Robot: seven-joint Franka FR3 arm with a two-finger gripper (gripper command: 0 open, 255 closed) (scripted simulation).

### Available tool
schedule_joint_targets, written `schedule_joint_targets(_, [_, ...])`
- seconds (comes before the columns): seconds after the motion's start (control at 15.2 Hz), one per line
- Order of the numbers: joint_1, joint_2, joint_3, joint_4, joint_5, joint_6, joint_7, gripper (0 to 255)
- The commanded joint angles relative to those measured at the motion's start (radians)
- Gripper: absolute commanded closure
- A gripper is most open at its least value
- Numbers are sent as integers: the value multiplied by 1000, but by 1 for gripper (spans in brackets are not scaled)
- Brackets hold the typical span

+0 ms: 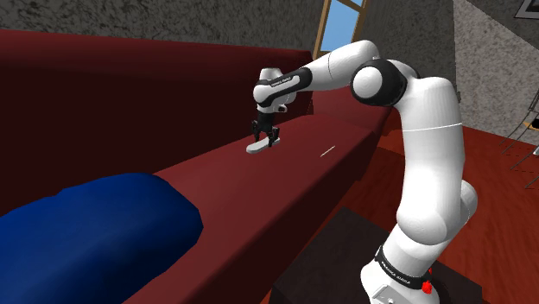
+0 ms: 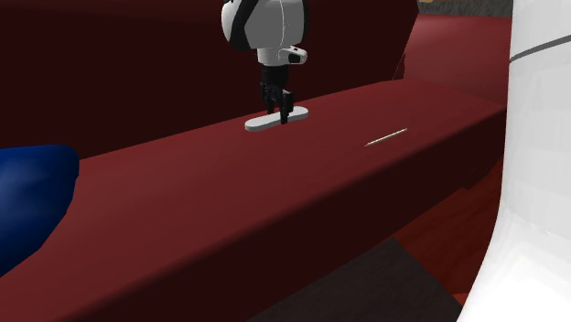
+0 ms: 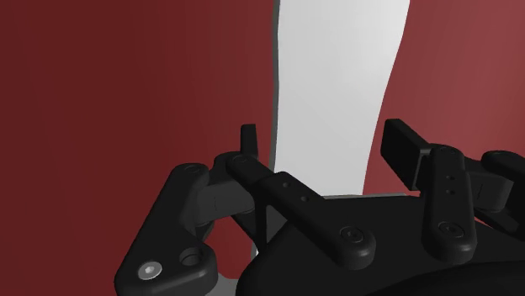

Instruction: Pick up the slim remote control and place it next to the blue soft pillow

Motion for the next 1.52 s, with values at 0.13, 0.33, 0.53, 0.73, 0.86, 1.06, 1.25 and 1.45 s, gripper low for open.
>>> schedule_joint_targets(0.13, [0,0,0,0,0,0,0,255])
schedule_joint_targets(0.33, [0,0,0,0,0,0,0,255])
schedule_joint_targets(0.53, [0,0,0,0,0,0,0,255])
schedule_joint_targets(0.73, [0,-16,1,16,2,-32,-1,255])
schedule_joint_targets(0.86, [0,-26,1,28,3,-54,-2,255])
schedule_joint_targets(1.06, [0,-39,2,49,4,-88,-3,255])
schedule_joint_targets(1.25, [0,-51,2,72,5,-123,-4,255])
schedule_joint_targets(1.45, [0,-61,3,97,6,-158,-6,255])
